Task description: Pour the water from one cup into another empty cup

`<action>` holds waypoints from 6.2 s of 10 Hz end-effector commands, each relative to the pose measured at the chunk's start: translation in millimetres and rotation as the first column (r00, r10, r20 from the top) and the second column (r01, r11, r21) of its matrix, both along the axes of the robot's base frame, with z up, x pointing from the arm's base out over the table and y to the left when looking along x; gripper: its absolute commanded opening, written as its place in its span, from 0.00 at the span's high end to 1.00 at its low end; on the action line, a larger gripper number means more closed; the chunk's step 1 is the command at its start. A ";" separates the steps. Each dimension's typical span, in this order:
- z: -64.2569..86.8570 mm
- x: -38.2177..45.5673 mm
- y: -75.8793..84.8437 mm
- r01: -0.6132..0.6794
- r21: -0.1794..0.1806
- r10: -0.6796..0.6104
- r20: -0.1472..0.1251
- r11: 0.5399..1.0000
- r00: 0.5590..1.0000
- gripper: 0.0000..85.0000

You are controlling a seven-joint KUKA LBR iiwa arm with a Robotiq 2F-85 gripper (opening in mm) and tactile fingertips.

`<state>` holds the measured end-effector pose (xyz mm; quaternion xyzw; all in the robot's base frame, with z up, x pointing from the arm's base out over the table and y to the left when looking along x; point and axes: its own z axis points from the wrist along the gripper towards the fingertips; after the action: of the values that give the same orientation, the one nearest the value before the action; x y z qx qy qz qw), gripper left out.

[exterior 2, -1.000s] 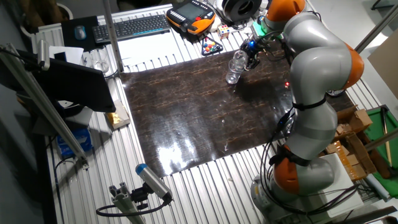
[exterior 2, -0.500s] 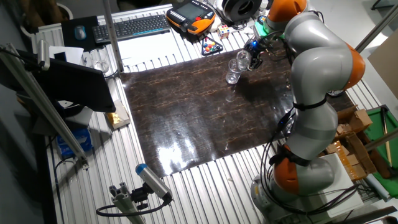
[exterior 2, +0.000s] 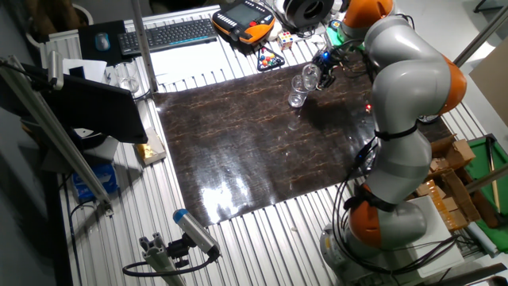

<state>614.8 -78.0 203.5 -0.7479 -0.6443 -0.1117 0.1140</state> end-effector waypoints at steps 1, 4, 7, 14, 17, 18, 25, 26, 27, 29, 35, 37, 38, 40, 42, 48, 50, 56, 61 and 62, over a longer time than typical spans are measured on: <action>0.0 0.0 -0.1 -0.007 0.010 0.007 0.006 1.000 1.000 0.99; 0.0 0.0 -0.1 0.001 0.001 -0.001 0.009 1.000 1.000 0.99; 3.4 3.1 -13.5 0.026 -0.058 -0.026 -0.001 0.998 1.000 0.99; 0.0 8.0 -60.0 0.046 -0.215 -0.045 0.008 0.975 0.999 0.99; -2.6 10.3 -68.8 0.052 -0.269 -0.052 0.007 0.962 0.999 0.99; -3.3 10.9 -69.6 0.052 -0.284 -0.054 0.001 0.957 0.999 0.99; -11.4 18.3 -71.7 0.035 -0.370 -0.039 -0.004 0.928 0.999 0.99; -12.3 18.8 -71.7 0.029 -0.383 -0.033 -0.003 0.923 0.999 0.99; -13.3 19.4 -71.2 0.022 -0.400 -0.025 -0.002 0.916 1.000 0.99; -14.6 20.3 -70.8 0.015 -0.418 -0.015 0.002 0.908 1.000 0.99; -18.2 22.9 -72.0 0.001 -0.478 0.005 0.011 0.879 1.000 0.99; -19.6 22.8 -76.0 -0.007 -0.501 0.017 0.016 0.866 1.000 0.99; -20.3 22.5 -77.4 -0.013 -0.515 0.026 0.018 0.857 0.999 0.99; -19.9 22.7 -79.3 -0.022 -0.550 0.043 0.024 0.835 0.999 0.99; -20.2 23.5 -80.3 -0.025 -0.587 0.057 0.036 0.809 0.998 0.99; -23.4 26.3 -81.6 -0.018 -0.611 0.052 0.038 0.791 0.998 0.99; -23.7 26.4 -80.8 -0.030 -0.598 0.056 0.024 0.801 0.998 0.99; -23.7 26.4 -80.8 -0.147 -0.572 0.149 -0.042 0.807 0.988 0.99; -23.7 26.4 -80.8 -0.087 -0.602 0.100 -0.012 0.794 0.995 0.99; -23.7 26.4 -80.8 -0.073 -0.618 0.088 -0.006 0.783 0.996 0.99</action>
<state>641.3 -159.0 179.9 -0.7147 -0.6774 0.1027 -0.1410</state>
